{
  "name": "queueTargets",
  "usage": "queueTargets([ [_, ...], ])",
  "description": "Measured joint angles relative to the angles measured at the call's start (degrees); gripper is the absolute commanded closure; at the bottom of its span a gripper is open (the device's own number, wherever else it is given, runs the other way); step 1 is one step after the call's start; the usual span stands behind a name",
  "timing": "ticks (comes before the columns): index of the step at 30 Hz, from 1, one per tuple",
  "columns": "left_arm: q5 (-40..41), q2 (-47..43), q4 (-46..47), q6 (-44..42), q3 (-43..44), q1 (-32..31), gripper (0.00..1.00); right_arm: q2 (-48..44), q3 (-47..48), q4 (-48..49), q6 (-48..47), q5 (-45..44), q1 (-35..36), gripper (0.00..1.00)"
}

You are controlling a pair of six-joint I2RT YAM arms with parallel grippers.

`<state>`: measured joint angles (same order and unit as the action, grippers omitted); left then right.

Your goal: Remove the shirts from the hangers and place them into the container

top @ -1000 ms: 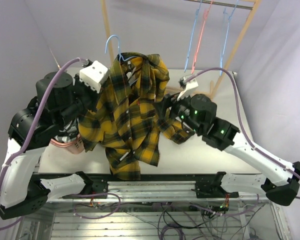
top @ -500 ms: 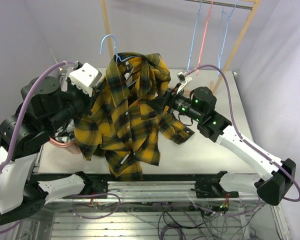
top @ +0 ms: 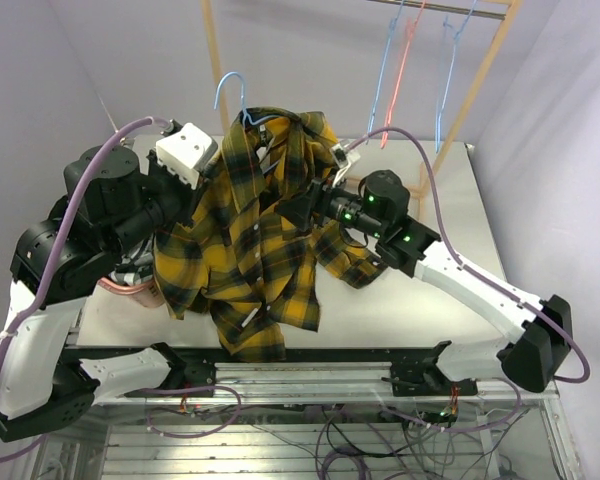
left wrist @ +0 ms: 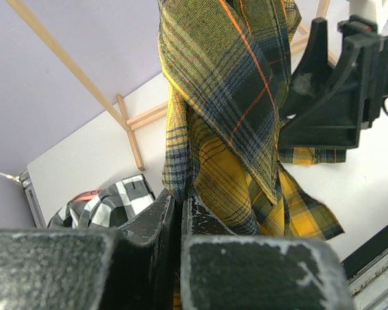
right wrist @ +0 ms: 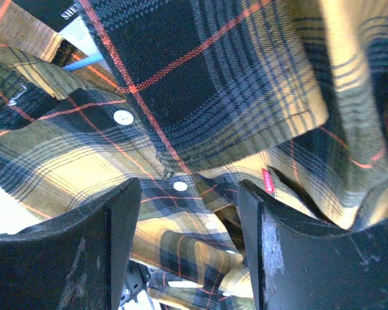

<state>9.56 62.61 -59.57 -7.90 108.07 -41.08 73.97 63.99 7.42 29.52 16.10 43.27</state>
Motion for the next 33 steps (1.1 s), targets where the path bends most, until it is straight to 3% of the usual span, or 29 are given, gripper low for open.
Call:
queueTargets([
  [8, 0.0, -0.1, 0.4, 0.0, -0.5, 0.0, 0.93, 3.5, 0.9, 2.4, -0.2, -0.7, 2.7, 0.40],
  [11, 0.0, -0.3, 1.0, 0.0, -1.3, 0.0, 0.93, 4.2, 1.5, 3.0, -0.3, -2.1, 3.5, 0.47],
  [13, -0.1, -0.5, 1.2, 0.0, -1.9, 0.0, 0.93, 4.9, 2.5, 3.1, -0.5, -3.7, 3.9, 0.60],
  [15, -0.2, -0.7, 1.5, 0.0, -2.5, 0.0, 0.93, 5.7, 3.8, 2.9, -0.8, -6.4, 4.3, 0.91],
  [16, -0.3, -0.8, 1.6, 0.1, -2.8, 0.0, 0.93, 6.0, 4.4, 2.8, -1.1, -7.6, 4.4, 1.00],
  [23, -0.2, -2.4, 2.6, 0.0, -4.9, 0.0, 0.93, 4.8, 6.8, -4.4, -2.6, -23.0, 4.5, 1.00],
  [33, -0.4, -9.8, 1.8, 0.7, -10.3, 0.0, 0.93, -5.8, 15.3, -22.3, -13.1, -40.6, 2.8, 1.00],
])
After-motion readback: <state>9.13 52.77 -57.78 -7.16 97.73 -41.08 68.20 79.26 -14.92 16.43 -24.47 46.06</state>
